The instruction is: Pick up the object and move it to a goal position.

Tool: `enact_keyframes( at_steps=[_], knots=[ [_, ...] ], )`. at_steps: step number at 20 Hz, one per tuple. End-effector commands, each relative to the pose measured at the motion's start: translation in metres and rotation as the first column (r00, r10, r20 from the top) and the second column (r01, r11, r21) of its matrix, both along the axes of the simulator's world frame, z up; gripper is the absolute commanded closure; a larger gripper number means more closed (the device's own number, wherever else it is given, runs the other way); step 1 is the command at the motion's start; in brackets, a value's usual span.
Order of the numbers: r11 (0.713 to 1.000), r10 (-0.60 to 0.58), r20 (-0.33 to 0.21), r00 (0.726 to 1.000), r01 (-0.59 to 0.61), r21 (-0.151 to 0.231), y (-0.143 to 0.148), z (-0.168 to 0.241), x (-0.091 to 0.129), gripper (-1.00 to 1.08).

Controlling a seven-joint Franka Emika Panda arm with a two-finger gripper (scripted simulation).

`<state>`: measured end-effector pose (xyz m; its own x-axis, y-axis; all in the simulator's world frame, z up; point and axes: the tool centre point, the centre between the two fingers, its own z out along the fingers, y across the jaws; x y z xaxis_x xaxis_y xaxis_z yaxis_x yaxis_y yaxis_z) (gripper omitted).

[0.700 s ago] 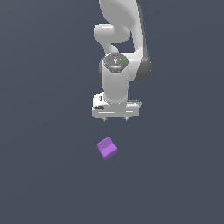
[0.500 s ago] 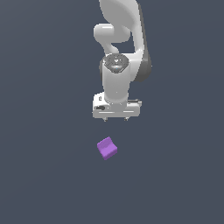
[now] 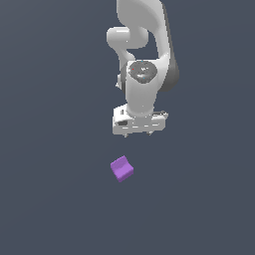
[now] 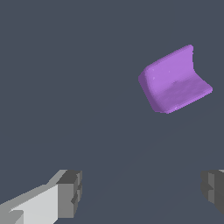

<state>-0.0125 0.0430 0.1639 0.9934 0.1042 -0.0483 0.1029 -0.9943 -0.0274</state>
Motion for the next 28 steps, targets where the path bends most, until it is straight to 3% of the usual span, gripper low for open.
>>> enact_keyframes(
  at_steps=[1, 15, 28],
  knots=[
    [1.0, 0.001, 0.0, 1.0, -0.001, 0.0, -0.001, 0.0, 0.001, -0.92],
    [0.989, 0.15, 0.018, 0.989, -0.15, -0.004, -0.019, -0.019, 0.034, -0.92],
    [0.92, 0.393, 0.045, 0.918, -0.393, -0.017, -0.055, -0.059, 0.085, -0.92]
  ],
)
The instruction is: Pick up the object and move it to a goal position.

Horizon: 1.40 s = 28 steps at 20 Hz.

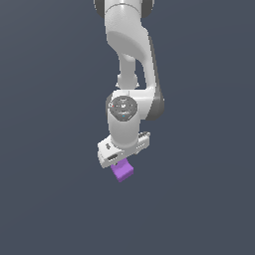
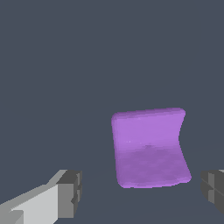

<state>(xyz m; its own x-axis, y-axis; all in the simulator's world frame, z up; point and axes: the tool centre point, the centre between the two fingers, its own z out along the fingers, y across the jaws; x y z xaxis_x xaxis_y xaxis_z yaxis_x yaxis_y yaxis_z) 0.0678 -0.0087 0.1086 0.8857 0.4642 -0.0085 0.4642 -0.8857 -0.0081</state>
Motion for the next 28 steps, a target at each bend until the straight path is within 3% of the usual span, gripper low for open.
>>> enact_keyframes(
  at_steps=[1, 15, 28],
  knots=[
    [0.999, 0.038, 0.005, 0.999, -0.038, -0.001, -0.005, -0.006, 0.007, -0.92],
    [0.996, 0.093, 0.01, 0.996, -0.093, -0.003, -0.015, -0.02, 0.016, -0.92],
    [0.995, 0.097, 0.011, 0.995, -0.097, -0.003, -0.015, -0.068, 0.017, -0.92]
  ],
)
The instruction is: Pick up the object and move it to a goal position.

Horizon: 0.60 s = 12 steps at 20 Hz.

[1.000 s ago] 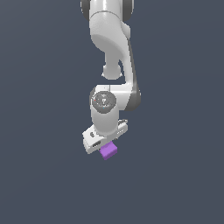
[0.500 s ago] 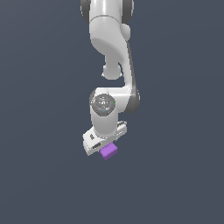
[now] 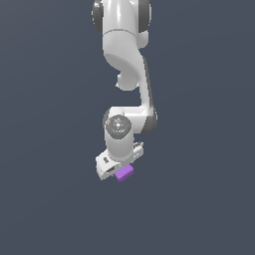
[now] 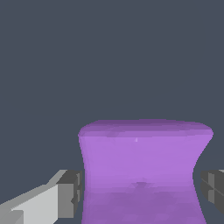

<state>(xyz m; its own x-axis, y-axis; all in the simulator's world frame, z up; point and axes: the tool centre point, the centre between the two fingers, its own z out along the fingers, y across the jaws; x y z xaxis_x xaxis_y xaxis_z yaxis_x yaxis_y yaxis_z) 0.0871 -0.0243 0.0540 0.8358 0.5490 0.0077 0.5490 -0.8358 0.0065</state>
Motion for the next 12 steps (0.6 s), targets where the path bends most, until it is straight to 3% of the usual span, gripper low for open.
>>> enact_keyframes(
  at_steps=[1, 2, 3, 12],
  knots=[
    [1.0, -0.001, -0.01, 1.0, 0.001, 0.001, 0.0001, -0.0124, -0.0024, -0.92],
    [1.0, -0.001, -0.01, 1.0, 0.001, 0.001, 0.0002, -0.0121, -0.0022, -0.92],
    [1.0, -0.001, -0.01, 1.0, 0.001, 0.001, 0.0002, -0.0121, -0.0022, 1.08],
    [1.0, -0.001, -0.01, 1.0, 0.001, 0.001, 0.0002, -0.0121, -0.0022, 1.08]
  ],
)
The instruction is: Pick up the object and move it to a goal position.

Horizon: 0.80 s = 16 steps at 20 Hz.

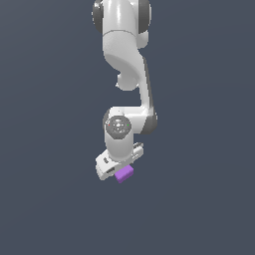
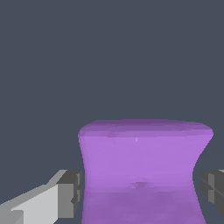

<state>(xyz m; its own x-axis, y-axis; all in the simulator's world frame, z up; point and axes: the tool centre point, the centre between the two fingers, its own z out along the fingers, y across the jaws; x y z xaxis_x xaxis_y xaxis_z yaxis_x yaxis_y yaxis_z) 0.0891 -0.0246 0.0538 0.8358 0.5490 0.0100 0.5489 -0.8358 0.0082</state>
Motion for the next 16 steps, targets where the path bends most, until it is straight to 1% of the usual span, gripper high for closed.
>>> enact_keyframes(
  at_steps=[1, 9, 16],
  knots=[
    [1.0, 0.0, 0.001, 1.0, 0.0, 0.001, 0.001, 0.001, 0.0, 1.08],
    [1.0, 0.0, 0.0, 1.0, 0.0, 0.001, -0.002, 0.009, -0.007, 1.08],
    [1.0, 0.0, -0.002, 1.0, 0.0, 0.001, -0.008, 0.032, -0.026, 1.08]
  ],
)
